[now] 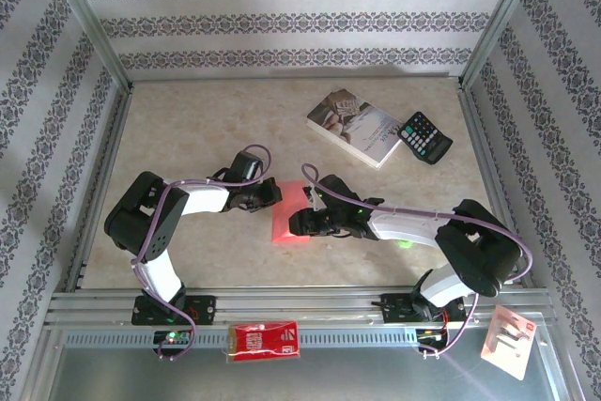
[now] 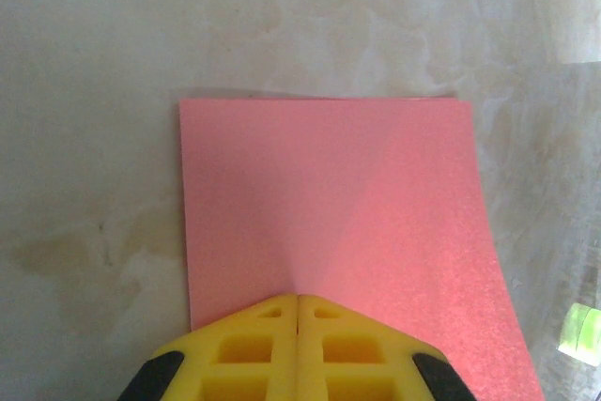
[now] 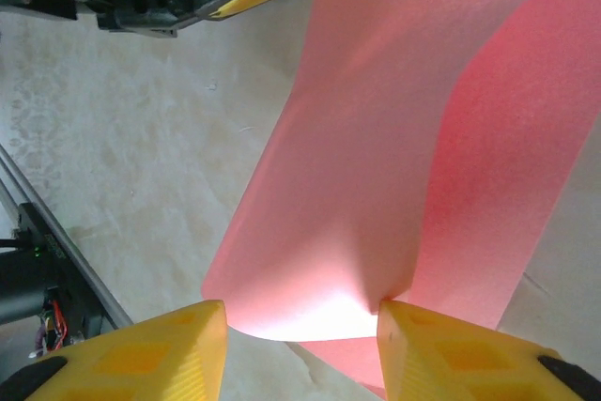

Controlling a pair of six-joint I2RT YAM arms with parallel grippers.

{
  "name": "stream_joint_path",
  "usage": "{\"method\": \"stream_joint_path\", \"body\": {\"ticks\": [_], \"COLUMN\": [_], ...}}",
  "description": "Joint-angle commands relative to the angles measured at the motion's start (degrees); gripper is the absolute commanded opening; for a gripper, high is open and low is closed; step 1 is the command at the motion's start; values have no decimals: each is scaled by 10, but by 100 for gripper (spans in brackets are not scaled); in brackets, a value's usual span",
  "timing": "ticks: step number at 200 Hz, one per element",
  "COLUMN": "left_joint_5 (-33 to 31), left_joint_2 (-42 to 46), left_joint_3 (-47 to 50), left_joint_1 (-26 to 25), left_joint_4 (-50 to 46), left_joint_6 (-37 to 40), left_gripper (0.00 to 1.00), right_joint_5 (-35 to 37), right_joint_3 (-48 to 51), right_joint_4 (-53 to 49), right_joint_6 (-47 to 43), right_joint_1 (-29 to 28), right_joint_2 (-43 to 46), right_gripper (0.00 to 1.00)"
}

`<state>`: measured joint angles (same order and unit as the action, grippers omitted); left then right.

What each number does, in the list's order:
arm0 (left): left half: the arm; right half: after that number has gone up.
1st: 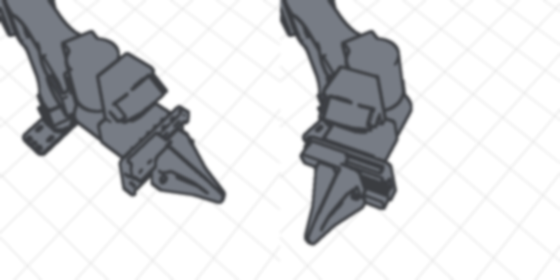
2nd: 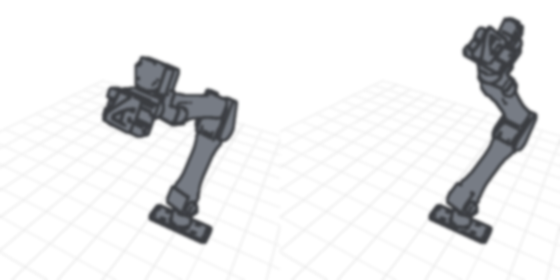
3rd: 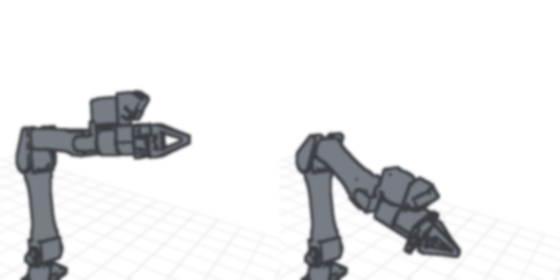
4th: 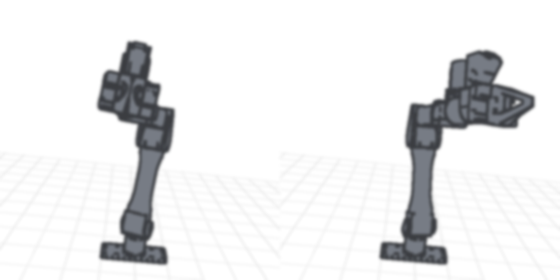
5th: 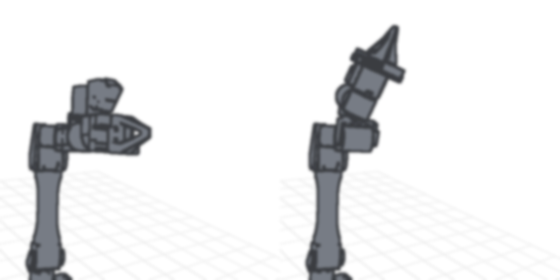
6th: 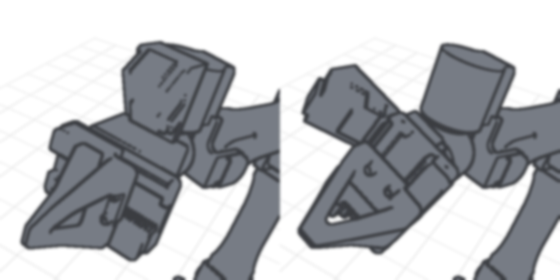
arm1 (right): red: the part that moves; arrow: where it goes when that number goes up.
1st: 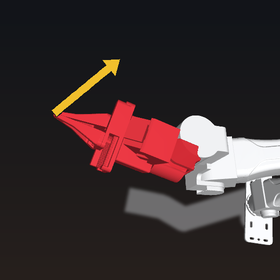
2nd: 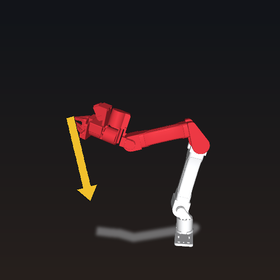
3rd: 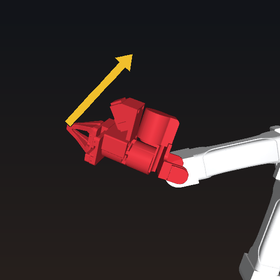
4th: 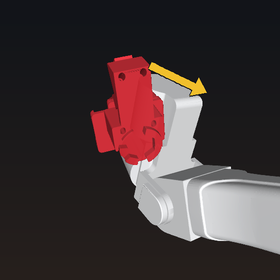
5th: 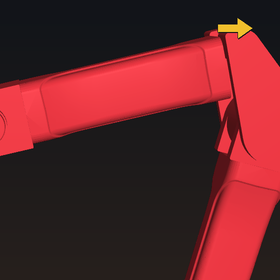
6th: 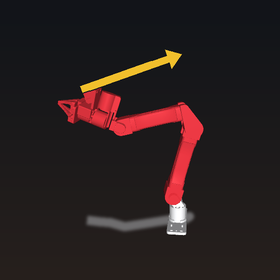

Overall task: Fold a paper plane with a square sheet of paper (pick it up from the middle)
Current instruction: Fold the triangle at the bottom-center of the table.

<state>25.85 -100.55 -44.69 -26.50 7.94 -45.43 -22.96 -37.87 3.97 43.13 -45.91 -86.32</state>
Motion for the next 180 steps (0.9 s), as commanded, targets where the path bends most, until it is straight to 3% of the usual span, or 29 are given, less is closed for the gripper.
{"method": "stream_joint_path", "body": {"ticks": [1,104,138,180], "left_joint_5": [-44,-46,-45,-44], "left_joint_2": [-8,-2,-4,-8], "left_joint_3": [20,16,12,6], "left_joint_1": [5,4,5,5], "left_joint_4": [-70,-77,-78,-79], "left_joint_6": [13,15,16,16], "left_gripper": [0,0,0,0], "right_joint_5": [8,-17,-24,-24], "right_joint_3": [-15,-56,-68,-72], "right_joint_4": [13,19,24,51], "right_joint_6": [-17,-33,22,81], "right_joint_1": [11,55,73,97], "right_joint_2": [-17,-65,-95,-123], "right_gripper": [47,52,43,24]}}
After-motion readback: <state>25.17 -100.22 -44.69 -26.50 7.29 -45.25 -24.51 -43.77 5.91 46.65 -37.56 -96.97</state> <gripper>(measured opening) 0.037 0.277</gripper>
